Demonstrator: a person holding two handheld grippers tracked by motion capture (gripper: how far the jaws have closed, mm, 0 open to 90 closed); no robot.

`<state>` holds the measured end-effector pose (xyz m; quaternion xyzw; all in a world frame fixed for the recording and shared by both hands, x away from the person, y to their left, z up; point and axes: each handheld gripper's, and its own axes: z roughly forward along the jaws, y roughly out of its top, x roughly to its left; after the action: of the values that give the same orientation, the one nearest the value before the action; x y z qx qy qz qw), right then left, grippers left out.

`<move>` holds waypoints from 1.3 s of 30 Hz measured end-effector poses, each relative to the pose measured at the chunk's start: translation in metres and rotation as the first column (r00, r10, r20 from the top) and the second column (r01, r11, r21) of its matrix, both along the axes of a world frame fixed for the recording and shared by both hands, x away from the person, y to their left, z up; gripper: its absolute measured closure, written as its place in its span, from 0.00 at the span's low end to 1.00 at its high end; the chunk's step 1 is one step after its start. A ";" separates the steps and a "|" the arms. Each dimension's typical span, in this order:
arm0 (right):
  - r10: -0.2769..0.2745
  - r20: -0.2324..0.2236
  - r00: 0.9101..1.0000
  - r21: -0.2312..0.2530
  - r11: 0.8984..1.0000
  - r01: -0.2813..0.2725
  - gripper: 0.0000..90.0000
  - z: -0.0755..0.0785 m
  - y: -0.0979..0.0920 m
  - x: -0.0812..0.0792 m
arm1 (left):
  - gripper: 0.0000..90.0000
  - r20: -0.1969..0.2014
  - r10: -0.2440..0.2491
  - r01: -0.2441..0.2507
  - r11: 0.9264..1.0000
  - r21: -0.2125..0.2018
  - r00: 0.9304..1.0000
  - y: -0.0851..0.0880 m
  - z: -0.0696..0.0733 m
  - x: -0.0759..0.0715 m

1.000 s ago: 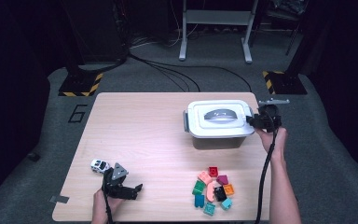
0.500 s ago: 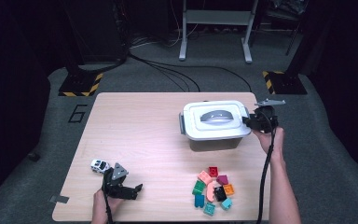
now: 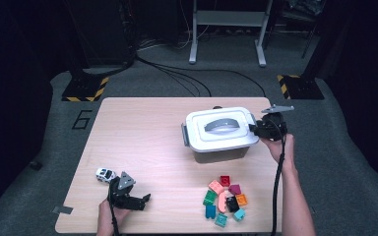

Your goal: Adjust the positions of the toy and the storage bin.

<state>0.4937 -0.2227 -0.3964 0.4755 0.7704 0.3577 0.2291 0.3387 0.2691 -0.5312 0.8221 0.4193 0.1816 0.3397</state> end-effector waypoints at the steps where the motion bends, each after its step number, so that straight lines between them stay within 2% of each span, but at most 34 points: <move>1: 0.008 0.001 1.000 -0.001 1.000 -0.008 0.67 0.000 0.001 0.000 | 0.00 0.000 0.000 0.000 1.000 0.000 1.000 0.000 0.000 0.000; 10: 0.083 0.004 0.997 -0.011 0.997 -0.083 0.67 0.000 0.014 0.001 | 0.00 0.001 -0.001 0.001 1.000 0.000 1.000 0.000 0.000 0.000; 17: 0.111 -0.002 0.994 -0.003 0.994 -0.111 0.67 0.000 0.024 0.000 | 0.00 -0.001 -0.001 0.001 1.000 -0.003 1.000 0.000 0.000 0.000; 33: 0.214 -0.005 0.977 -0.003 0.977 -0.214 0.67 0.000 0.046 0.000 | 0.00 -0.001 0.004 -0.004 1.000 -0.013 1.000 -0.001 -0.001 -0.001; 39: 0.260 -0.004 0.966 0.007 0.966 -0.260 0.67 0.000 0.055 0.000 | 0.00 -0.001 0.003 -0.003 1.000 -0.012 1.000 -0.001 0.000 -0.001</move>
<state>0.4934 -0.1680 -0.3968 0.3719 0.8256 0.3859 0.1766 0.3380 0.2679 -0.5317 0.8196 0.4217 0.1791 0.3439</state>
